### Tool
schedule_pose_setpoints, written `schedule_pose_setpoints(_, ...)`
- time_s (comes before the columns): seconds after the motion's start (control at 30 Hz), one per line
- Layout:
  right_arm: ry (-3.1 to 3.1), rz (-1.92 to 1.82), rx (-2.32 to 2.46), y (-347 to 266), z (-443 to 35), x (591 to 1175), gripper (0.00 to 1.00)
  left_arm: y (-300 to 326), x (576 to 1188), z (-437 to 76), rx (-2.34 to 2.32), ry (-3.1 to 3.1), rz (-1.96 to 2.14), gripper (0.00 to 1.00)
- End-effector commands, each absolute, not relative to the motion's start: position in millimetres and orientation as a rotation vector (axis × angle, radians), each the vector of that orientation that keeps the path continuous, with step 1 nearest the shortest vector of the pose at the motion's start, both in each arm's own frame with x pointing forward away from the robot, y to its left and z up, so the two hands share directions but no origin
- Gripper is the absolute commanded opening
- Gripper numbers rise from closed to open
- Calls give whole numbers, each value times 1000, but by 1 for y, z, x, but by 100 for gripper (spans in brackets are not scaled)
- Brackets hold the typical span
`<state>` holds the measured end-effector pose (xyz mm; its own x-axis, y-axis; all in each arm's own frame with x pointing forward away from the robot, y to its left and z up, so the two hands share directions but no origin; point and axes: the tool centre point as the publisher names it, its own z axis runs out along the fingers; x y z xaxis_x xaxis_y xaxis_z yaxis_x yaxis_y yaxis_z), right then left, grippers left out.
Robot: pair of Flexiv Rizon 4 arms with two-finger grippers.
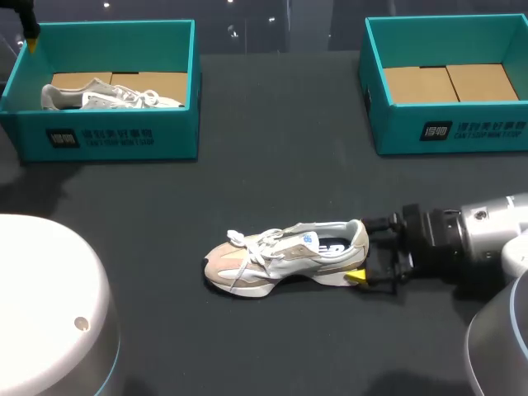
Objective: Take the shoe out of the shoebox, open the shoe tongue, remove and reinsert the insole, then place the shoe into the shoebox
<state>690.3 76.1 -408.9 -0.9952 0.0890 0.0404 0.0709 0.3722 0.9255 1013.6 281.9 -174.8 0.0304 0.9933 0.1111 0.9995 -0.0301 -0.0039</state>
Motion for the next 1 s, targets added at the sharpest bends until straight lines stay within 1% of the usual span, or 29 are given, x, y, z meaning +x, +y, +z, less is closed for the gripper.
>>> schedule_pose_setpoints(0.03, 2595, 1749, 140, 83, -413, 692, 100, 282, 1012, -174, -2197, -2130, -124, 100)
schedule_pose_setpoints(1.0, 2585, 1776, 81, 100, -416, 694, 100, 282, 1012, -174, -2197, -2130, -124, 100)
